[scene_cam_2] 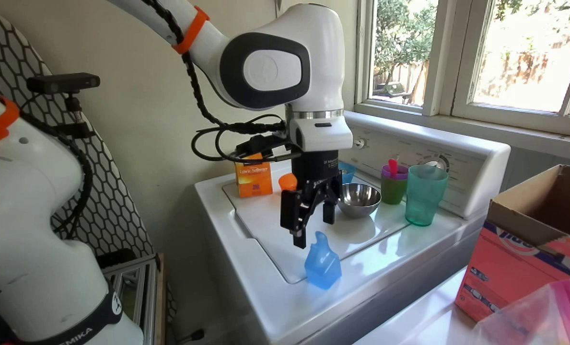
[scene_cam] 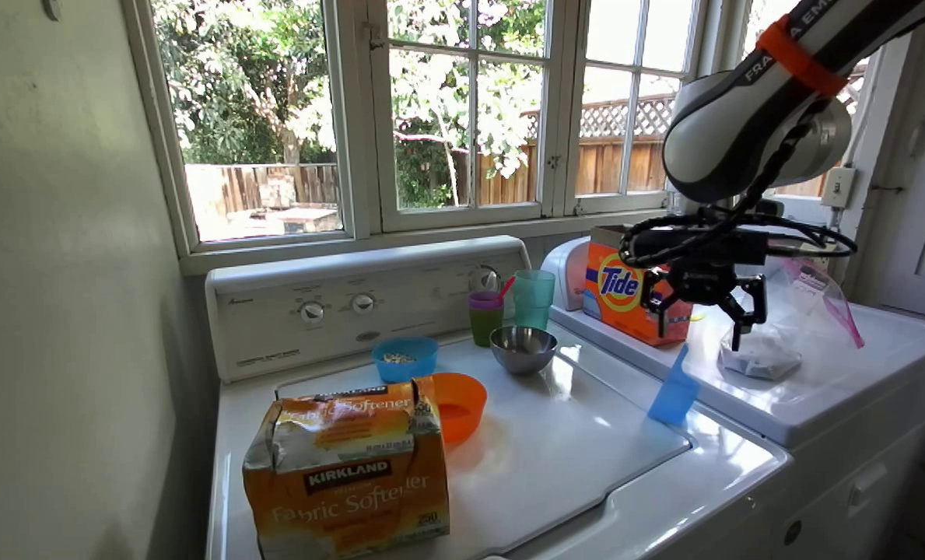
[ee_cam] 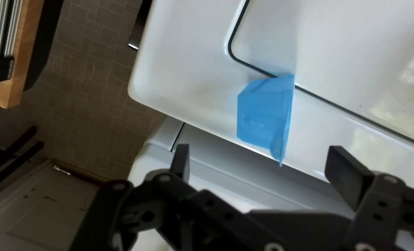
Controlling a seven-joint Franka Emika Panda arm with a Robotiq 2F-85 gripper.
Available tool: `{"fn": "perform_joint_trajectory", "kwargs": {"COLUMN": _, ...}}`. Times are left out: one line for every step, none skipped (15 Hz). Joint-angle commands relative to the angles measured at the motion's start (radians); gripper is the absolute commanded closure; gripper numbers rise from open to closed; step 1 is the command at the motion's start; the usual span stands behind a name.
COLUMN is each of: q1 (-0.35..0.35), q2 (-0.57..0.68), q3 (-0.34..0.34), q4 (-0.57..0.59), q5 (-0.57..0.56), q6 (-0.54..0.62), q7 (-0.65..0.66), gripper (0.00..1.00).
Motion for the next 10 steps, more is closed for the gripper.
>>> {"fn": "perform_joint_trajectory", "kwargs": {"q1": -0.002, "q2": 0.002, "q3": -0.001, "q4": 0.001, "q5": 0.0, "q6": -0.002, "q7": 0.002, "gripper": 0.0}}
{"fn": "perform_joint_trajectory", "kwargs": {"q1": -0.003, "q2": 0.004, "q3": -0.001, "q4": 0.001, "q5": 0.0, "q6": -0.002, "q7": 0.004, "gripper": 0.0}}
{"fn": "perform_joint_trajectory", "kwargs": {"q1": -0.005, "q2": 0.013, "q3": 0.002, "q4": 0.002, "q5": -0.022, "q6": 0.0, "q7": -0.003, "gripper": 0.0}}
{"fn": "perform_joint_trajectory", "kwargs": {"q1": -0.006, "q2": 0.016, "q3": 0.003, "q4": -0.002, "q5": -0.042, "q6": 0.008, "q7": -0.02, "gripper": 0.0}}
{"fn": "perform_joint_trajectory", "kwargs": {"q1": -0.005, "q2": 0.019, "q3": 0.001, "q4": -0.003, "q5": -0.047, "q6": 0.011, "q7": -0.034, "gripper": 0.0}}
{"fn": "perform_joint_trajectory", "kwargs": {"q1": -0.005, "q2": 0.022, "q3": 0.001, "q4": -0.003, "q5": -0.055, "q6": 0.014, "q7": -0.042, "gripper": 0.0}}
{"fn": "perform_joint_trajectory", "kwargs": {"q1": -0.005, "q2": 0.023, "q3": 0.001, "q4": -0.003, "q5": -0.061, "q6": 0.014, "q7": -0.048, "gripper": 0.0}}
{"fn": "perform_joint_trajectory", "kwargs": {"q1": -0.004, "q2": 0.028, "q3": -0.001, "q4": -0.001, "q5": -0.059, "q6": 0.015, "q7": -0.055, "gripper": 0.0}}
{"fn": "perform_joint_trajectory", "kwargs": {"q1": -0.003, "q2": 0.033, "q3": -0.003, "q4": 0.0, "q5": -0.054, "q6": 0.016, "q7": -0.062, "gripper": 0.0}}
{"fn": "perform_joint_trajectory", "kwargs": {"q1": -0.002, "q2": 0.038, "q3": -0.003, "q4": 0.0, "q5": -0.054, "q6": 0.018, "q7": -0.066, "gripper": 0.0}}
